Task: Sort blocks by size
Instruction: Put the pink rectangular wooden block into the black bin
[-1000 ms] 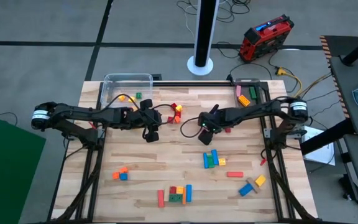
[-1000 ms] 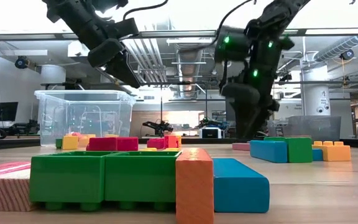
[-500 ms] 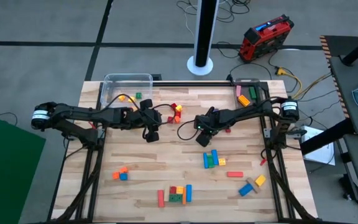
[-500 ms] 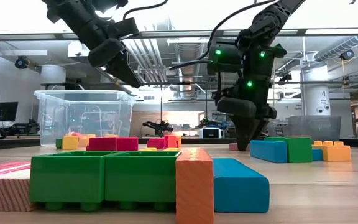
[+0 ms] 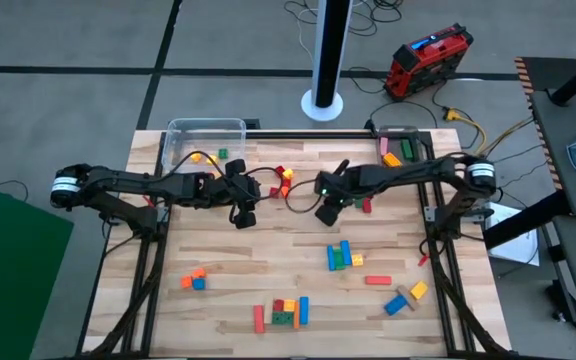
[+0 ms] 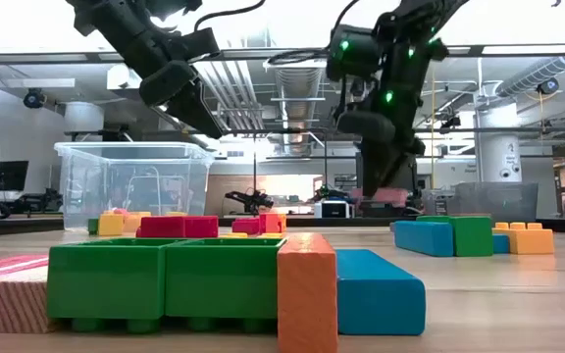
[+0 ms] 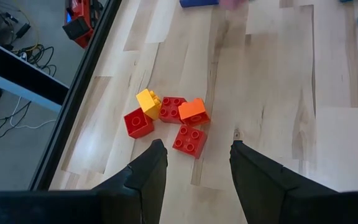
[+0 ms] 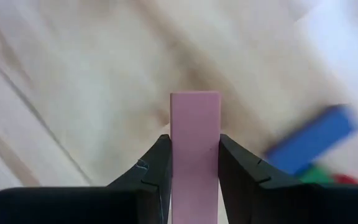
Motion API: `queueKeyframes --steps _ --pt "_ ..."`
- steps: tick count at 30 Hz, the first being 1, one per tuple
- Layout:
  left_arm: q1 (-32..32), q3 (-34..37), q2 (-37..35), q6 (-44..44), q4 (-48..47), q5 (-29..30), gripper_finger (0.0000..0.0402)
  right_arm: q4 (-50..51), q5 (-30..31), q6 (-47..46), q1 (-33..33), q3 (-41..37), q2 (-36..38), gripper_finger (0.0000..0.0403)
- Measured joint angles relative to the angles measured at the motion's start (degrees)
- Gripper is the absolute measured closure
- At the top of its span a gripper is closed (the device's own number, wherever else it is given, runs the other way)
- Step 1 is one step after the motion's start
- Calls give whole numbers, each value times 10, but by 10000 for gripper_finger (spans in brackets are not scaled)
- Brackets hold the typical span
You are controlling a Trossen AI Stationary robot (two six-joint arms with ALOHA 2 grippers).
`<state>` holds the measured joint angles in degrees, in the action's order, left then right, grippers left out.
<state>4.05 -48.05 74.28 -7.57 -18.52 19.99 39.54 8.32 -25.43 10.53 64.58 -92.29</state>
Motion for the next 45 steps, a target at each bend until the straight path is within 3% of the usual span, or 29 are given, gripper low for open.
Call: queueKeyframes --steps 7,12,15,26,45 --pt "0 2 0 0 0 0 247 72 103 5 71 11 68 314" --pt "0 2 0 0 1 0 247 126 268 -64 149 6 91 312" --pt "0 2 0 6 1 0 247 166 333 -126 197 1 88 311" --pt "0 12 0 11 2 0 247 167 337 -123 301 -34 48 303" --pt "0 29 0 7 25 1 247 118 336 -75 307 -36 45 247"
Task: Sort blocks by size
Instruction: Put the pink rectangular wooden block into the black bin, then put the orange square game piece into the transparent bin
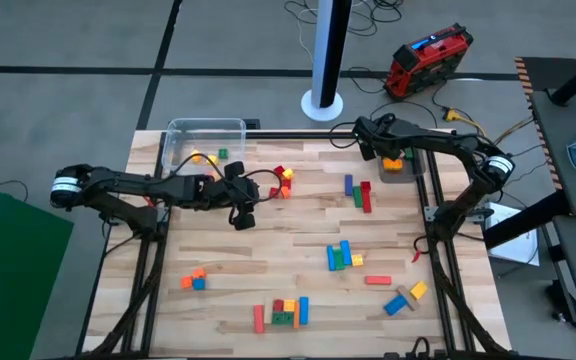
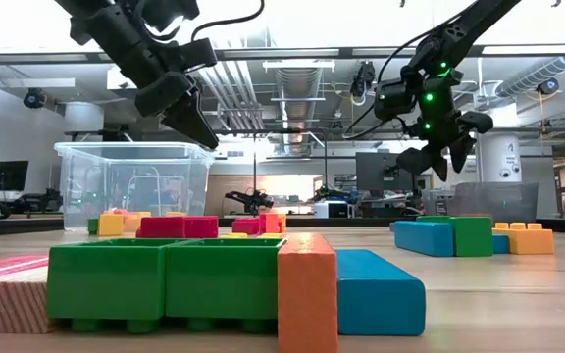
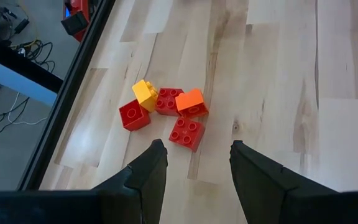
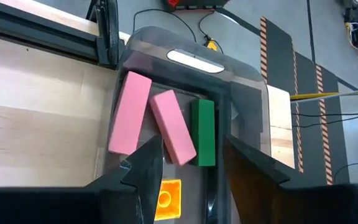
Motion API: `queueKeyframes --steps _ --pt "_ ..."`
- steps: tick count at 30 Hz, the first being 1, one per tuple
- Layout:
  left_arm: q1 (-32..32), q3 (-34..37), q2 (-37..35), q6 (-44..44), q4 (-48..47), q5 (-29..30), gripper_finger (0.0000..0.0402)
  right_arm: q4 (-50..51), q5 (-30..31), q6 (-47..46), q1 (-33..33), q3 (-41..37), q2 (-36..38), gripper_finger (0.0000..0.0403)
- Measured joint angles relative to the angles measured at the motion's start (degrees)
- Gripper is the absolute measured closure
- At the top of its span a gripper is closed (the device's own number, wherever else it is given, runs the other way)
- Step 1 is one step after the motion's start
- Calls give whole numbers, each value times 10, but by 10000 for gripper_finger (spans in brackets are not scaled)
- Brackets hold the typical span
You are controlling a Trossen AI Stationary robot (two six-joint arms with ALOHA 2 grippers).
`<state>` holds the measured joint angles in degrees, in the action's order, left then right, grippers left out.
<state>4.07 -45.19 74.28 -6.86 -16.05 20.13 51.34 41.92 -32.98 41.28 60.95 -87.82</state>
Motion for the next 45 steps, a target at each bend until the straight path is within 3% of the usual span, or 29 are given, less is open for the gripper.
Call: queueKeyframes --steps 10,16,20,24,31,45 --pt "0 0 0 -1 2 3 247 -14 -3 15 -36 0 1 286" --pt "0 0 0 -1 2 3 247 -96 -5 76 -97 0 4 330" --pt "0 0 0 20 -13 4 247 -156 -42 128 -137 0 4 364" --pt "-2 -15 -1 101 -96 3 247 -223 -77 159 -169 -10 4 390" --pt "-27 -58 -1 294 -305 -22 247 -302 -80 181 -197 -42 4 390" --pt "-221 -59 -1 577 -360 -181 247 -359 -89 239 -199 -53 4 390"
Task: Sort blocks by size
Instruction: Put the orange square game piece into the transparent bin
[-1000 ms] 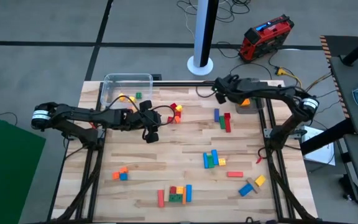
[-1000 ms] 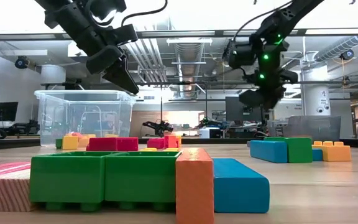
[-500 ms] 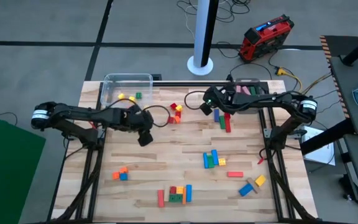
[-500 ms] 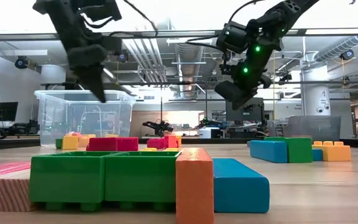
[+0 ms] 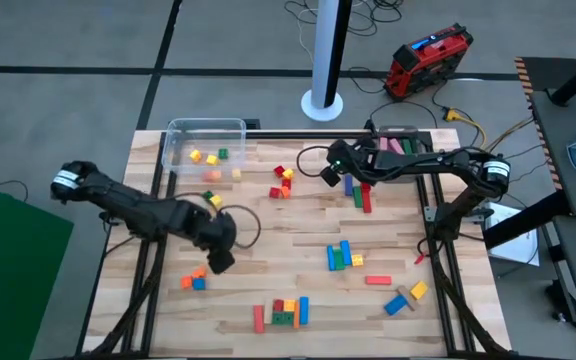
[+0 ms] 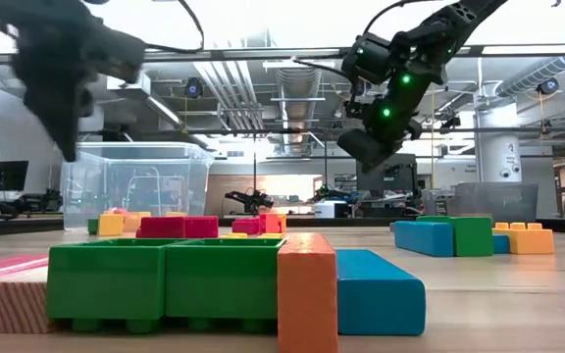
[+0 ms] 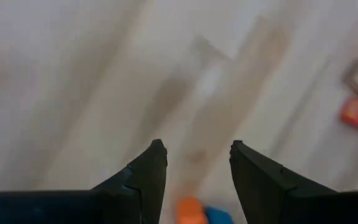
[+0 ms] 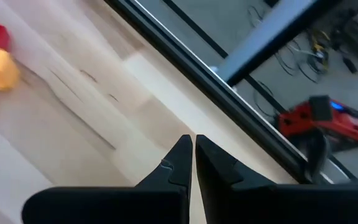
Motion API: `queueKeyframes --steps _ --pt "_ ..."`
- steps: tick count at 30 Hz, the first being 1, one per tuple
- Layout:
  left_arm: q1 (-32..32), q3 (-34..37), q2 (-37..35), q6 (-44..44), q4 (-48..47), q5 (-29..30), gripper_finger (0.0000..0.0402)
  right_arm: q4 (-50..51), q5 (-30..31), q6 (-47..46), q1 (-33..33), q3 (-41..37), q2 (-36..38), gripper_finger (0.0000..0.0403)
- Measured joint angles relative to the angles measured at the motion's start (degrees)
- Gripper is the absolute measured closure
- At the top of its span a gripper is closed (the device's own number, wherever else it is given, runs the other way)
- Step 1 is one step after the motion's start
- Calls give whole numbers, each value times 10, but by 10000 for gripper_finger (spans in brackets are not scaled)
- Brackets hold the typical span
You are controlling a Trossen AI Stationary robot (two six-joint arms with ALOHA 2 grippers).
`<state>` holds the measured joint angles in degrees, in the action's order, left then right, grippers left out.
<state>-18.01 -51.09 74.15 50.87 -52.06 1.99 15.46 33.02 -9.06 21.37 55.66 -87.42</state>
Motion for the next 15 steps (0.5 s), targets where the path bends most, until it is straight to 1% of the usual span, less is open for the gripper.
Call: queueKeyframes --steps 8,15 --pt "-94 0 0 227 -3 -30 247 -77 -79 55 0 -1 0 390" --pt "-139 1 1 343 -20 -27 247 -76 -86 66 0 -4 0 390"
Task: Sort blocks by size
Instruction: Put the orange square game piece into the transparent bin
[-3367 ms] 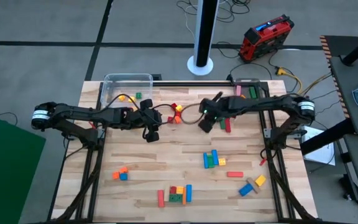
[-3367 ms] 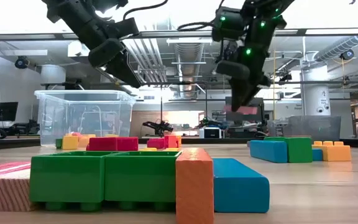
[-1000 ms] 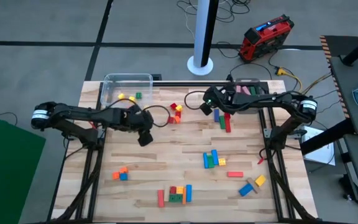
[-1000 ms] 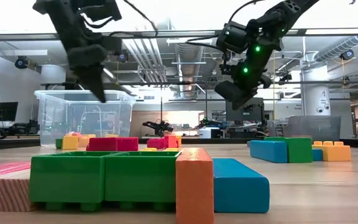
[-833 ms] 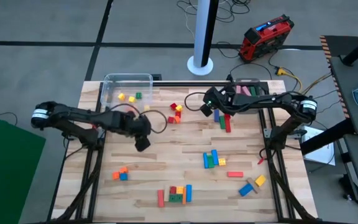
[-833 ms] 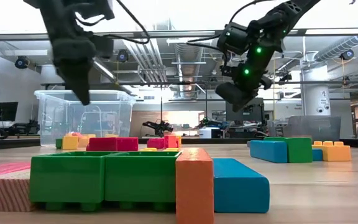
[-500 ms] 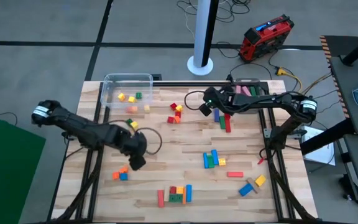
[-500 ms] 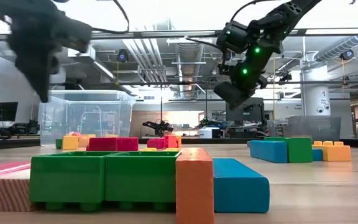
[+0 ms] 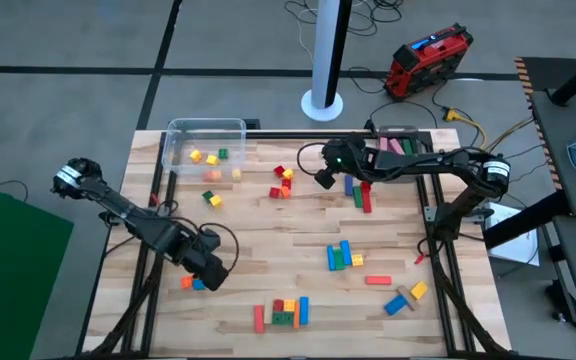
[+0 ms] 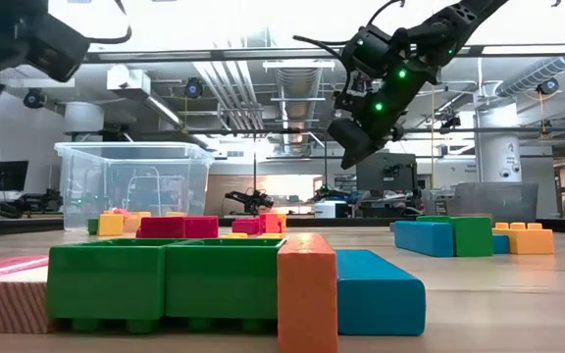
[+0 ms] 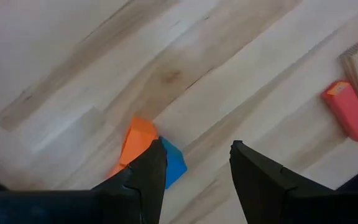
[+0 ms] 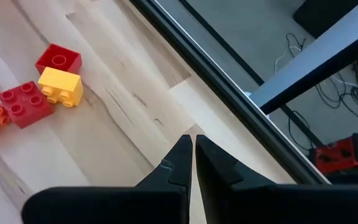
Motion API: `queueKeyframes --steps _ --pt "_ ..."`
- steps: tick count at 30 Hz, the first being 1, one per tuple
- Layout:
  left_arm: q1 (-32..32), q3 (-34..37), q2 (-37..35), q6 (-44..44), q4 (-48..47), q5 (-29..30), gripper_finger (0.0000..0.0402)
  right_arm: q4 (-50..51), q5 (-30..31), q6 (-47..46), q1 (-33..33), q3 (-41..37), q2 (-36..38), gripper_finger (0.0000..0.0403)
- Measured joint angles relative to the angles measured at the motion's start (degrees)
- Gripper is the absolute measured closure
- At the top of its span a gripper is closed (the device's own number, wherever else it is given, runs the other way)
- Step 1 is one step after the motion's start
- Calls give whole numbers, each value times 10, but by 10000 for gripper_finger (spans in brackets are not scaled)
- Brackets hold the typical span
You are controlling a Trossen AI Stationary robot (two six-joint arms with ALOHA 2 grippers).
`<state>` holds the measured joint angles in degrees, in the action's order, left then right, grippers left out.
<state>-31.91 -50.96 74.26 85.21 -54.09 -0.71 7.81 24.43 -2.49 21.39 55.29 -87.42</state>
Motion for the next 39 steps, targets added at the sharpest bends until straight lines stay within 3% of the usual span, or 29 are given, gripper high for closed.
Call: queueKeyframes --steps 10,20,29,39 --pt "-21 1 0 40 -10 17 243 -2 -6 25 0 -2 0 390" --pt "-25 13 21 60 -9 17 196 -30 -7 47 0 -2 0 390" --pt "-26 13 85 8 -9 -28 189 -35 -7 51 0 -2 0 390" --pt "-26 13 108 -26 -8 -33 189 -37 -9 50 0 -4 0 390"
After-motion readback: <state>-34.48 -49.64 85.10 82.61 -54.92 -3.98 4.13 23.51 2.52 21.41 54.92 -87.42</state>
